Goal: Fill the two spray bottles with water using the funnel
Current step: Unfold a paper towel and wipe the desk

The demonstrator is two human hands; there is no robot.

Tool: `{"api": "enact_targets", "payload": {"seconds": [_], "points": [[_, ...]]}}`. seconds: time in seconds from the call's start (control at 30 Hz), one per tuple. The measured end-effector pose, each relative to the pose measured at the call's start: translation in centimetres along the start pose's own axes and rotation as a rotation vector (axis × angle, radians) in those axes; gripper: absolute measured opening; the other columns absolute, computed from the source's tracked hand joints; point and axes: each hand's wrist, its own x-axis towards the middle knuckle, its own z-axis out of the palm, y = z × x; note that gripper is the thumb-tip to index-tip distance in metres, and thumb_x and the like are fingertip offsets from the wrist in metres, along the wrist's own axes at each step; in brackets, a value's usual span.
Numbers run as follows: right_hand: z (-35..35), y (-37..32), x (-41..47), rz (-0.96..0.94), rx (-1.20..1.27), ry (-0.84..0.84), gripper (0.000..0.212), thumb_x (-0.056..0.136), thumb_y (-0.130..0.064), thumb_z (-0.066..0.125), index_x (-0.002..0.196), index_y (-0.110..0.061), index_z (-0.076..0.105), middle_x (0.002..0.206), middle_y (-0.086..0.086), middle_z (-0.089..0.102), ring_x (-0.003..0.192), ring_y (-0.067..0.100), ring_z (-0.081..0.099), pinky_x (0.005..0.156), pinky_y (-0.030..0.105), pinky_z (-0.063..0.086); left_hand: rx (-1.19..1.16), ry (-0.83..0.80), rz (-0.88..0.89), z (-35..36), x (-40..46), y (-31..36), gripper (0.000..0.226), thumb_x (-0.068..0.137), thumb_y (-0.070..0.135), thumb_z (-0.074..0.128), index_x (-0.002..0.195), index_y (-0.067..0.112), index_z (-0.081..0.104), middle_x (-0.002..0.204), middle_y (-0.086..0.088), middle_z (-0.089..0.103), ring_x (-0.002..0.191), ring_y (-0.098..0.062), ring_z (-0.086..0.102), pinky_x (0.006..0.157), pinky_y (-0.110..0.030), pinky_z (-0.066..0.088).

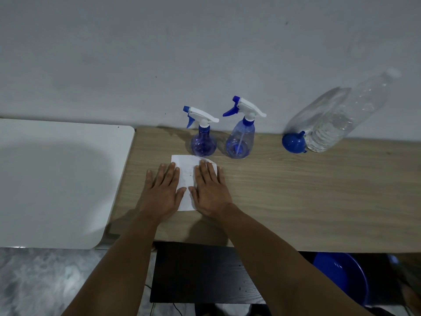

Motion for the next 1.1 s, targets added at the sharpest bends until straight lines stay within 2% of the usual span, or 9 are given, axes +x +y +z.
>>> {"api": "enact_targets", "payload": {"seconds": [0.2, 0.3, 0.63, 0.87, 1.1], "points": [[-0.5, 3.0, -1.5, -0.007, 0.002, -0.003, 0.074, 0.109, -0.052, 0.019, 0.168, -0.01, 0.001, 0.176, 0.014, -0.007, 0.163, 0.03, -0.011, 0.13, 0.057, -0.007, 0.022, 0.002, -0.006, 0.2, 0.3, 3.4, 0.072, 0.101, 0.056, 0.009, 0.159, 0.012, 0.014, 0.167, -0.008, 0.009, 0.155, -0.027, 0.003, 0.122, -0.059, 0.009], [-0.9, 5.1, -2.7, 0.003, -0.015, -0.016, 0.074, 0.107, -0.052, 0.011, 0.168, -0.012, -0.002, 0.176, 0.013, -0.009, 0.163, 0.03, -0.01, 0.129, 0.058, -0.008, 0.014, 0.011, 0.006, 0.2, 0.9, 5.8, 0.072, 0.102, 0.053, 0.012, 0.157, 0.009, 0.022, 0.166, -0.012, 0.016, 0.154, -0.029, 0.01, 0.122, -0.057, 0.014], [-2.3, 15.2, -6.2, -0.001, -0.044, -0.034, 0.071, 0.109, -0.053, 0.014, 0.168, -0.017, -0.003, 0.176, 0.008, -0.01, 0.163, 0.026, -0.013, 0.127, 0.062, -0.008, 0.016, 0.015, 0.06, 0.4, 3.9, 14.9, 0.07, 0.102, 0.051, 0.012, 0.158, 0.008, 0.016, 0.166, -0.012, 0.01, 0.154, -0.025, 0.004, 0.125, -0.048, 0.01], [-3.6, 23.0, -9.0, -0.017, -0.036, -0.039, 0.07, 0.109, -0.051, 0.013, 0.168, -0.017, -0.003, 0.176, 0.008, -0.011, 0.163, 0.026, -0.013, 0.127, 0.062, -0.009, 0.02, 0.009, 0.044, 0.7, 6.2, 23.3, 0.07, 0.103, 0.049, 0.017, 0.156, 0.004, 0.024, 0.164, -0.015, 0.018, 0.153, -0.028, 0.014, 0.124, -0.048, 0.016], [-4.1, 30.2, -10.9, 0.013, -0.005, -0.042, 0.07, 0.109, -0.052, 0.013, 0.168, -0.017, -0.003, 0.176, 0.007, -0.01, 0.163, 0.025, -0.012, 0.127, 0.063, -0.008, 0.027, 0.004, 0.061, 0.9, 8.8, 30.5, 0.071, 0.102, 0.049, 0.014, 0.156, 0.005, 0.024, 0.164, -0.015, 0.018, 0.153, -0.028, 0.014, 0.124, -0.048, 0.015]]}}
